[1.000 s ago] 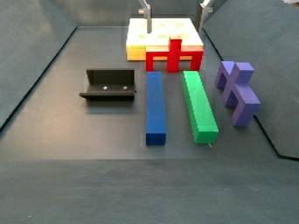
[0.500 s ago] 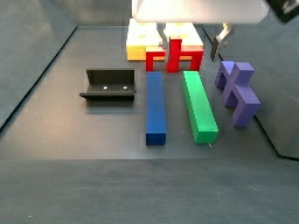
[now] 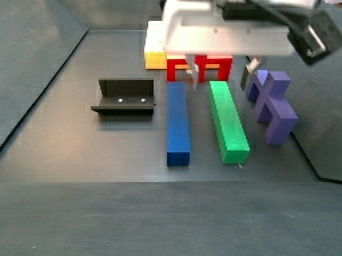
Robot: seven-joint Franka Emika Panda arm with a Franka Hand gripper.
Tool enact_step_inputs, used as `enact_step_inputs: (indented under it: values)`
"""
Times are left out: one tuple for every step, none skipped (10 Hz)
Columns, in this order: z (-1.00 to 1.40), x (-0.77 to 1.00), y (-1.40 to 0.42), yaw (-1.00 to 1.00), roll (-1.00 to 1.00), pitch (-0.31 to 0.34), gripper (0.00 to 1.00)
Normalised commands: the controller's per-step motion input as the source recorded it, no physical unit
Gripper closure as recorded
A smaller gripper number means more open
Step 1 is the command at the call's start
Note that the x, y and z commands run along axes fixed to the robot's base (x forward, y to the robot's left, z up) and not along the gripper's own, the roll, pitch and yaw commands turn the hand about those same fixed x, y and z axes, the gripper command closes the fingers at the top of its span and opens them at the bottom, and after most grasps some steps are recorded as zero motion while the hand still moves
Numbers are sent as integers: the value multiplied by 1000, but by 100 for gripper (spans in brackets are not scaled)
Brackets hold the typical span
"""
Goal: Pick up the green object. Move up. Move to above the board. Insert the green object.
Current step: Pick up the green object.
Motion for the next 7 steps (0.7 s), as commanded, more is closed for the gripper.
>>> enact_step_inputs:
  values:
    - [-609, -269, 31, -63, -171, -107, 0]
    - [-551, 0, 63, 0, -133, -59, 0]
    - [-460, 0, 94, 0, -114, 0, 0]
    - [-377, 40, 97, 0, -71, 4, 0]
    - [-303, 0, 60, -54, -60, 1, 0]
    - [-211, 0, 40, -37, -44, 0, 0]
    - [0, 0, 54, -34, -70, 19, 0]
